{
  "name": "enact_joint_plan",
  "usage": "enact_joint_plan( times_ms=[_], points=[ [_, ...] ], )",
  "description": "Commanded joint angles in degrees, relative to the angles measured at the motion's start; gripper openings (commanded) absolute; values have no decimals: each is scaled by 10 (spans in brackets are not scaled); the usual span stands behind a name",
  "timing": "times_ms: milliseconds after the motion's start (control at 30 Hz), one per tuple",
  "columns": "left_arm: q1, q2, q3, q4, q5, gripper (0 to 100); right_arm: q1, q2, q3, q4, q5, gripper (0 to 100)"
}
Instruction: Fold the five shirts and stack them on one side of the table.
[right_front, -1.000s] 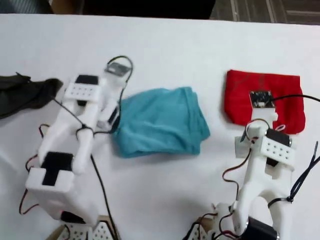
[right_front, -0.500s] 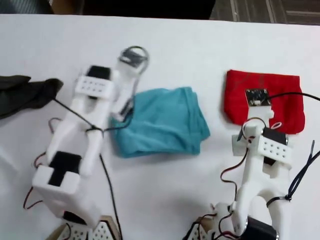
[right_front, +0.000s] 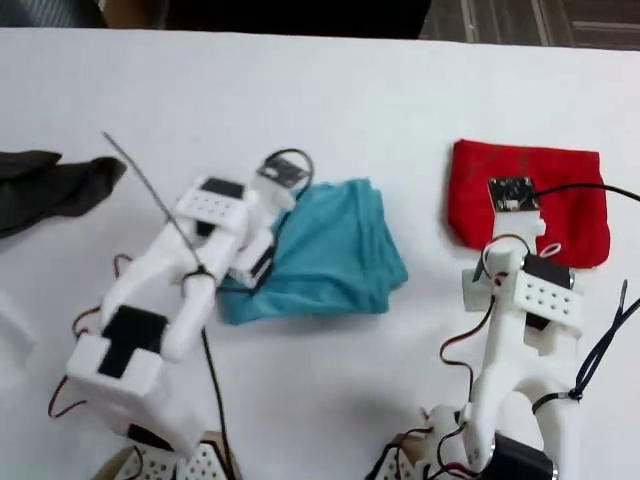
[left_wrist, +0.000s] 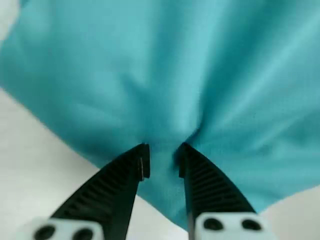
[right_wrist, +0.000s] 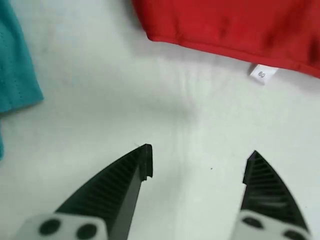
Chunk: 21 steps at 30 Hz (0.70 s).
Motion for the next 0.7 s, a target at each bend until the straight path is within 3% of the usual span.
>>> enact_joint_plan(
  times_ms=[0,367,500,667],
  points=[
    [-56,-4,20,-18,4,124,-6,3,-7,-7,1,294],
    [-49,-5,-1,-12,5,124,-7,1,-10,-4,1,294],
    [-27,-5,-78,54,6,124,-30,0,-28,15,-5,294],
    [-57,-5,-198,140,5,124,-51,4,-132,107,-86,294]
  ],
)
